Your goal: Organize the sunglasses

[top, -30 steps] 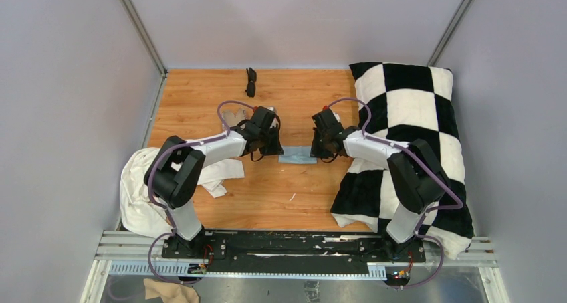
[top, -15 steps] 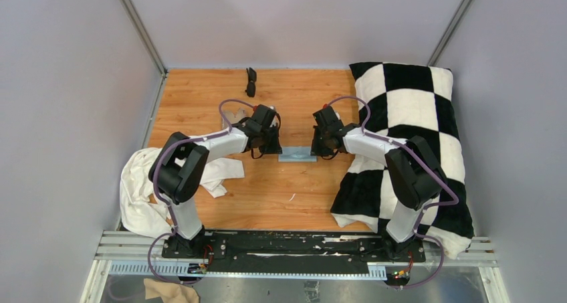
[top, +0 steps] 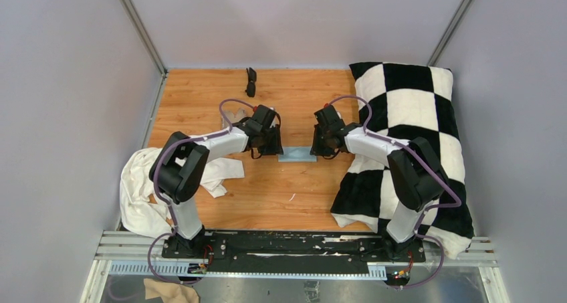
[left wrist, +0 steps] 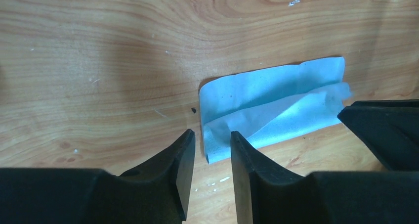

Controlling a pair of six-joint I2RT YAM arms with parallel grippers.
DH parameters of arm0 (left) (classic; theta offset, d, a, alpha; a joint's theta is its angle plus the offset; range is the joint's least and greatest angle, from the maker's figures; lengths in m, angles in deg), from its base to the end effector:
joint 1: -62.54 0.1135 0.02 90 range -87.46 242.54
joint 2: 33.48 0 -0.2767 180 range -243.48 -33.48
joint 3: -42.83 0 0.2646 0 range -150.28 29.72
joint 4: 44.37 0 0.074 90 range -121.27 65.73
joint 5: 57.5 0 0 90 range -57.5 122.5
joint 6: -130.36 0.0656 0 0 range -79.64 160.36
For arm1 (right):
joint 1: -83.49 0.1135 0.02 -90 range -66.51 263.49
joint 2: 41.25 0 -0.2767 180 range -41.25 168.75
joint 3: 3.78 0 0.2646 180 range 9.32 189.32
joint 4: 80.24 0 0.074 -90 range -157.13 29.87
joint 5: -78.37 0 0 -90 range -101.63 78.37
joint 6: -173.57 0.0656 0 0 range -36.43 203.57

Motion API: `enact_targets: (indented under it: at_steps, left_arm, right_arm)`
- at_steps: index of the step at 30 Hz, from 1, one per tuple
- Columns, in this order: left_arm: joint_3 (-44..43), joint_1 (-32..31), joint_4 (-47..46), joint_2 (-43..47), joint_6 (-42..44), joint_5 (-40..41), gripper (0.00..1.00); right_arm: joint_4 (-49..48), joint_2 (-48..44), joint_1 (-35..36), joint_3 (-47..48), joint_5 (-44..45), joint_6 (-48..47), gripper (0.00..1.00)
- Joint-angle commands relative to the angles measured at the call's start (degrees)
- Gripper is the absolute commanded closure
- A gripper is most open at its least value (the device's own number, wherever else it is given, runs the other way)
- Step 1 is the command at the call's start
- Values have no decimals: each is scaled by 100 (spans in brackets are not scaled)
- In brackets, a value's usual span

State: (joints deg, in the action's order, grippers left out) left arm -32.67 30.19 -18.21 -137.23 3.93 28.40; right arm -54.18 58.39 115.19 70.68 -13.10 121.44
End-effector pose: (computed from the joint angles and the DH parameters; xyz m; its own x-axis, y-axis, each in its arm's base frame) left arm 0.3354 -0.2180 0.1436 -0.8906 -0.1371 -0.4337 0.0497 0.9185 -0.3924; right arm 0.3336 0.2080 0.1649 -0.8546 0.1935 -0.4819 -0.0182 0.9163 0.4001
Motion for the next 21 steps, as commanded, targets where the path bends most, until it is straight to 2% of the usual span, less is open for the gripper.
enact_targets:
  at_steps: [1,8,15,21]
  left_arm:
    - [-114,22,105,429,51,241,61]
    - [101,11,249,1149,107,831,61]
    - [435,-59,-337,1053,-131,-166,65]
    - [674,-208,-795,704,-369,-598,68]
  right_arm:
    - [207,-445,-125,57,104,-12,74]
    - [222,-970,-112,-149,359,-42,73]
    - [-41,-754,-70,-311,-210,-51,84]
    - [-120,-539,-29,-384,-463,-71,92]
